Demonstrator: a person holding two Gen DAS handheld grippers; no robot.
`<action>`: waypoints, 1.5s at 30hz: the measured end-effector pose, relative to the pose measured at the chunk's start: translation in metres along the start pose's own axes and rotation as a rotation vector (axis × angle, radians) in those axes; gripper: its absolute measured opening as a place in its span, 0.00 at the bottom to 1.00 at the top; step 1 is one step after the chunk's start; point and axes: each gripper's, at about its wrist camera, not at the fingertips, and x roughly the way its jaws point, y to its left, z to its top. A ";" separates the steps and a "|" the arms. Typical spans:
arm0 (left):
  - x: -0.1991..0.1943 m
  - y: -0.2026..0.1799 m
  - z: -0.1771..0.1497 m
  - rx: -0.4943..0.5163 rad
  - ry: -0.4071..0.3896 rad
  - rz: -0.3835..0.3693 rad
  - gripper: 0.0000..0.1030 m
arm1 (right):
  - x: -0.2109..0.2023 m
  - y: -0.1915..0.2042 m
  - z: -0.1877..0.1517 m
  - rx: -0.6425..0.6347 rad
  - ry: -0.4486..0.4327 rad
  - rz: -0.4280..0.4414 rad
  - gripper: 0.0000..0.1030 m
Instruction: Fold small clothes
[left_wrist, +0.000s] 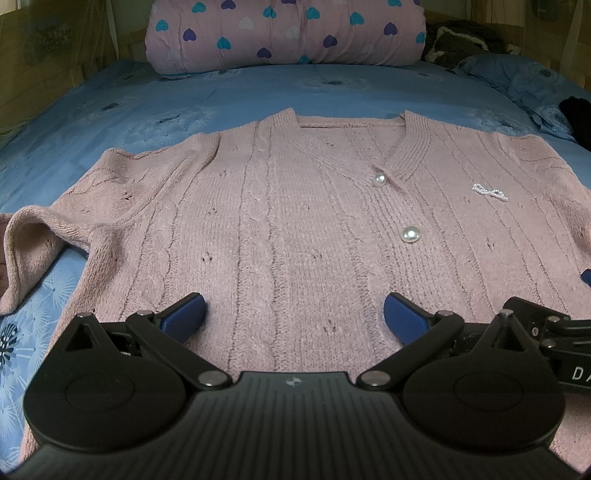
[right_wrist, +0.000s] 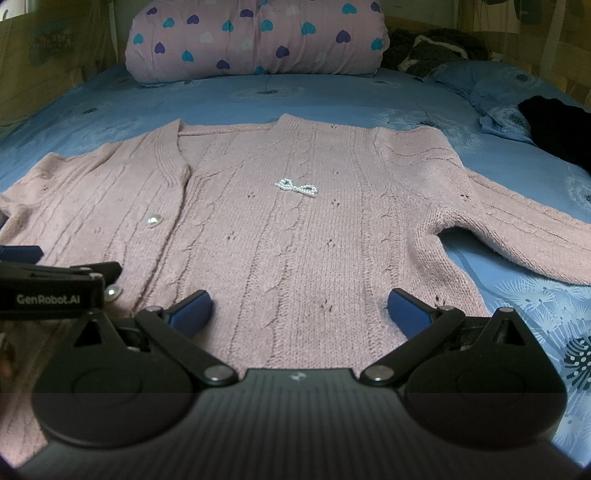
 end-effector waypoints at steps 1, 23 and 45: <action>0.000 0.000 0.000 0.000 0.000 0.000 1.00 | 0.000 0.000 0.000 0.000 0.000 0.000 1.00; -0.001 0.000 0.003 -0.006 0.010 -0.007 1.00 | 0.001 -0.003 0.003 0.015 0.014 0.023 1.00; -0.037 -0.011 0.034 -0.048 0.084 -0.010 1.00 | -0.051 -0.162 0.021 0.458 -0.056 -0.106 1.00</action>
